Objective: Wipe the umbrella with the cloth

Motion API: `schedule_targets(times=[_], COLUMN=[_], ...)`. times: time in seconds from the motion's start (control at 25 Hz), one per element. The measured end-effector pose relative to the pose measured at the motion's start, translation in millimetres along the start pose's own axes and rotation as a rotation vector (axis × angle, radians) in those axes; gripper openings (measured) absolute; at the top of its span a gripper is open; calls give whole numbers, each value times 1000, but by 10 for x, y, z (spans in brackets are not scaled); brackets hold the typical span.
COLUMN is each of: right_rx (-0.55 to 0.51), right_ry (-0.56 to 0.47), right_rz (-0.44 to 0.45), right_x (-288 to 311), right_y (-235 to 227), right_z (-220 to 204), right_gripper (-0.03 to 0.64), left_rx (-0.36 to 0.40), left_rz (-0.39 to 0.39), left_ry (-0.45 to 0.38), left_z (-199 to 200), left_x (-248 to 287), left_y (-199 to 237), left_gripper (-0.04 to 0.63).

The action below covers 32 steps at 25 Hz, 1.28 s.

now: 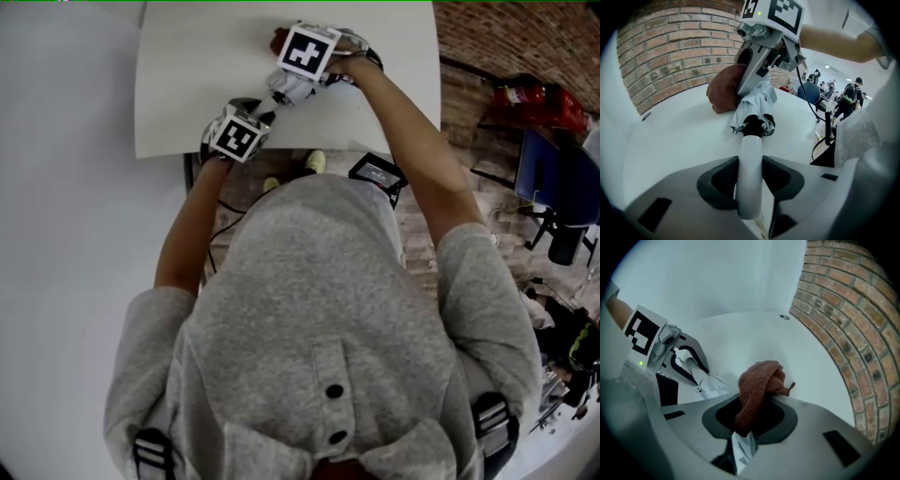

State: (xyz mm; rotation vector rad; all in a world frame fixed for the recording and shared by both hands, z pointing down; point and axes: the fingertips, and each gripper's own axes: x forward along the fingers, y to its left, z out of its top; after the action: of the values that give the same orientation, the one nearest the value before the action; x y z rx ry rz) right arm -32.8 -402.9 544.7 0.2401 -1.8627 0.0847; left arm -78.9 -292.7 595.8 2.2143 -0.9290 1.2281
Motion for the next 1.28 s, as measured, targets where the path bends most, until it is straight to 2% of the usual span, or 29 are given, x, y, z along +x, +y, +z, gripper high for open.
schedule_targets(times=[0.12, 0.24, 0.4, 0.48, 0.64, 0.76, 0.96, 1.28], right_rx=[8, 41, 148, 192, 295, 323, 366, 464], right_ry=[-1, -31, -170, -227, -284, -280, -238, -180], right_rz=[4, 57, 183, 217, 260, 290, 298, 181], right_x=[92, 90, -11, -60, -110, -107, -84, -34], right_y=[79, 245, 592, 723, 869, 978, 950, 481], right_z=[-18, 26, 223, 253, 76, -161, -547, -1077], right_gripper=[83, 84, 83, 83, 83, 83, 84, 84], left_rx=[2, 1, -9, -17, -21, -15, -11, -8], left_rz=[-1, -4, -10, -21, -24, -19, -33, -35], left_ry=[-3, 0, -9, -15, -7, -3, -6, -11], left_z=[-9, -1, -8, -22, -52, -56, -60, -93], left_x=[100, 131, 117, 126, 143, 142, 126, 159], left_y=[0, -7, -11, -20, -16, -13, -37, -41], left_gripper=[160, 160, 160, 160, 160, 160, 160, 160])
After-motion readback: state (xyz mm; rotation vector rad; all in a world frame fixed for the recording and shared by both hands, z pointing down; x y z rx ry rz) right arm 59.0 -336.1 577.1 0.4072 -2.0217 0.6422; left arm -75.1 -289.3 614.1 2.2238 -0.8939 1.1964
